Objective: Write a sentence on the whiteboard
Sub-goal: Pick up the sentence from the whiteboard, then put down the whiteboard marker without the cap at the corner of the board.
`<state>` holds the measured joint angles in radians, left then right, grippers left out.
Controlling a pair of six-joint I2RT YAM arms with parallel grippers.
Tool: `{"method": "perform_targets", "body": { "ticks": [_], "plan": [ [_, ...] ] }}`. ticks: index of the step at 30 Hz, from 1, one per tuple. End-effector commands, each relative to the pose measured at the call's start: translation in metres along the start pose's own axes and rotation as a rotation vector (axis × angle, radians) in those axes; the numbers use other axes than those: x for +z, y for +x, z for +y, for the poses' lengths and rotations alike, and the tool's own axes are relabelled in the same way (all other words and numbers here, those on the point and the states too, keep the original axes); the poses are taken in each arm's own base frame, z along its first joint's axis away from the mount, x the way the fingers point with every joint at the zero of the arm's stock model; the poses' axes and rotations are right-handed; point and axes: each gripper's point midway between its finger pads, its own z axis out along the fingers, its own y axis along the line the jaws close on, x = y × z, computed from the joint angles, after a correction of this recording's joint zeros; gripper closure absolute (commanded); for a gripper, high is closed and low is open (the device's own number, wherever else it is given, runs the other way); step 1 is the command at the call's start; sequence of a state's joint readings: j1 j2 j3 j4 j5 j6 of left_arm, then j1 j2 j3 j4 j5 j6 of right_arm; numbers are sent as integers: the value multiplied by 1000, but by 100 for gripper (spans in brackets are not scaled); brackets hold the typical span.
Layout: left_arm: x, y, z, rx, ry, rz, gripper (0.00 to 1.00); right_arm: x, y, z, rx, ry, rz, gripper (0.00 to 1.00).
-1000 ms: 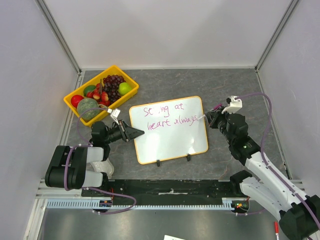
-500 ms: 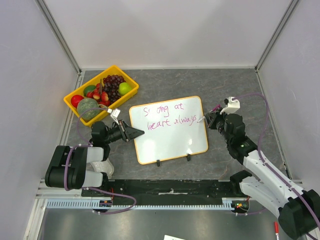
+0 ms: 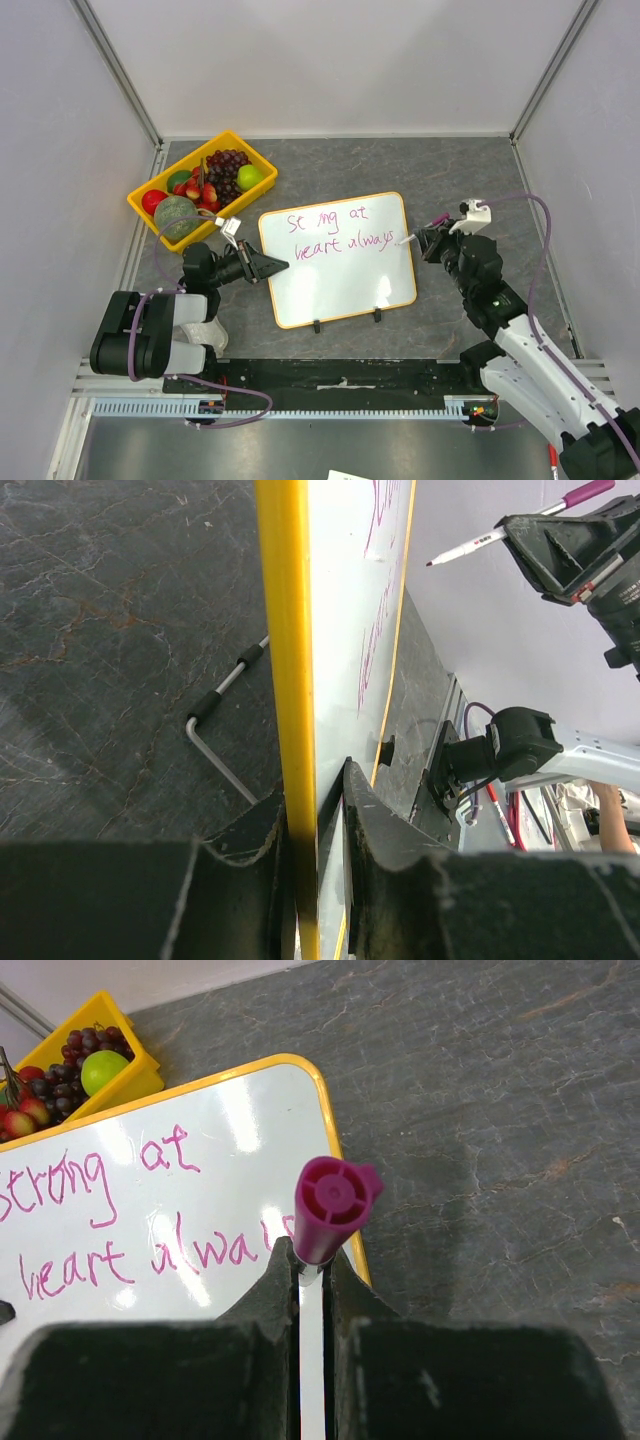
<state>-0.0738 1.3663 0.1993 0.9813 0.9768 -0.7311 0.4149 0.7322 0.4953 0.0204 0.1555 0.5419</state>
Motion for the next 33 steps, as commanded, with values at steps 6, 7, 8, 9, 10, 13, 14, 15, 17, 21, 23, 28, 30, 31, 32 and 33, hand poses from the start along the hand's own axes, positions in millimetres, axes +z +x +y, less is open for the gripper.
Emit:
{"method": "perform_targets", "body": {
  "ticks": [6,7,8,9,10,13,14,15,17,21,23,28,30,31,32,33],
  "plan": [
    [2,-5,10,73,-34,-18,98,-22,6,5,20,-34,61,100],
    [2,-5,10,72,-35,-19,98,-24,8,5,22,-34,74,100],
    [2,-5,10,74,-37,-20,98,-25,10,5,26,-37,82,100],
    [2,-5,10,73,-37,-20,98,-27,12,6,31,-40,94,100],
    [2,-6,10,74,-38,-22,98,-29,14,6,35,-43,104,100],
    [2,-5,9,77,-36,-21,98,-35,20,10,45,-62,141,100],
    [2,-6,9,80,-36,-22,98,-36,22,11,49,-67,154,100],
    [2,-6,8,81,-36,-24,98,-38,24,12,53,-71,167,100],
    [2,-6,9,83,-38,-24,98,-42,27,12,62,-71,188,100],
    [1,-6,9,82,-39,-27,98,-48,27,12,88,-60,204,100],
    [1,-6,9,84,-39,-27,98,-52,30,16,107,-75,231,100],
    [1,-6,9,83,-44,-33,98,-55,27,22,143,-65,279,100],
    [0,-7,10,83,-48,-36,98,-56,27,24,154,-64,304,100],
    [1,-7,10,79,-46,-33,98,-57,29,25,160,-63,322,100],
    [1,-6,8,79,-37,-30,98,-58,30,26,165,-65,336,100],
    [1,-6,8,77,-35,-31,98,-60,31,26,171,-60,348,100]
  ]
}}
